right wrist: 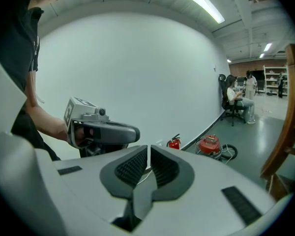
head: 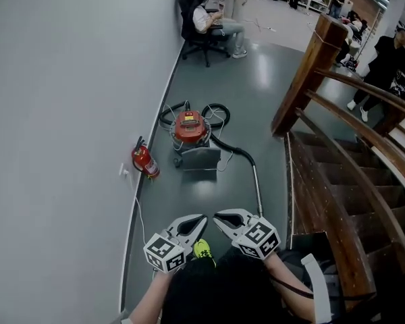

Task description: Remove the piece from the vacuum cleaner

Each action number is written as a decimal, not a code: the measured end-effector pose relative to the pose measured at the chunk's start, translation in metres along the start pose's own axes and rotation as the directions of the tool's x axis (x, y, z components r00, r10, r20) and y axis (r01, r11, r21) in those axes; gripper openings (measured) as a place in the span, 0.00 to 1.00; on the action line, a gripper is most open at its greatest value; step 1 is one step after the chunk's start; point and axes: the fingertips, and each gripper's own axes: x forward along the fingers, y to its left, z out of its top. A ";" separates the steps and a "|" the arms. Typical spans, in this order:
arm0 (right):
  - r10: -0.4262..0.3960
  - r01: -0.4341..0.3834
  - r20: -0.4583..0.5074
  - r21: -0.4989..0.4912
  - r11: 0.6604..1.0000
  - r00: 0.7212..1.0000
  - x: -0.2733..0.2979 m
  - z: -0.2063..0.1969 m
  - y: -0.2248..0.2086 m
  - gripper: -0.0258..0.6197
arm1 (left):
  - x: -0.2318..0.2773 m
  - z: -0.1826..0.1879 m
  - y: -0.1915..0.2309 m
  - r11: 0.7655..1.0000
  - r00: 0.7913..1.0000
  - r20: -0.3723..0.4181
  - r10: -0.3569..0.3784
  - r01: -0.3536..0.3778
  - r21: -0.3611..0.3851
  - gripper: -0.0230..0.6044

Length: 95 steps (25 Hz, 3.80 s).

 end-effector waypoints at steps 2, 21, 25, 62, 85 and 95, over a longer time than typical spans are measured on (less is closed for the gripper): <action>0.001 -0.001 -0.001 -0.004 1.000 1.000 0.005 0.004 -0.003 0.07 | -0.003 0.004 0.008 1.000 1.000 0.009 0.014 -0.014 -0.001 0.05; 0.062 -0.060 0.034 -0.039 0.997 0.998 0.047 0.052 -0.071 0.07 | 0.037 0.047 0.077 0.995 0.995 0.019 0.099 -0.099 0.004 0.05; 0.080 -0.080 0.016 -0.023 0.997 0.997 0.058 0.054 -0.100 0.07 | 0.057 0.051 0.095 0.993 0.993 0.004 0.115 -0.115 -0.018 0.05; 0.138 -0.136 -0.104 0.033 0.990 0.985 0.138 0.099 -0.291 0.07 | 0.199 0.090 0.236 0.996 0.977 -0.194 0.092 -0.088 0.029 0.05; 0.127 -0.136 -0.219 -0.027 0.990 0.967 0.189 0.049 -0.311 0.07 | 0.209 0.035 0.288 1.000 0.966 -0.257 0.024 -0.023 0.007 0.05; 0.100 -0.103 -0.267 0.004 0.995 0.959 0.221 -0.015 -0.353 0.22 | 0.235 -0.020 0.331 0.999 0.959 -0.278 0.049 -0.047 0.014 0.05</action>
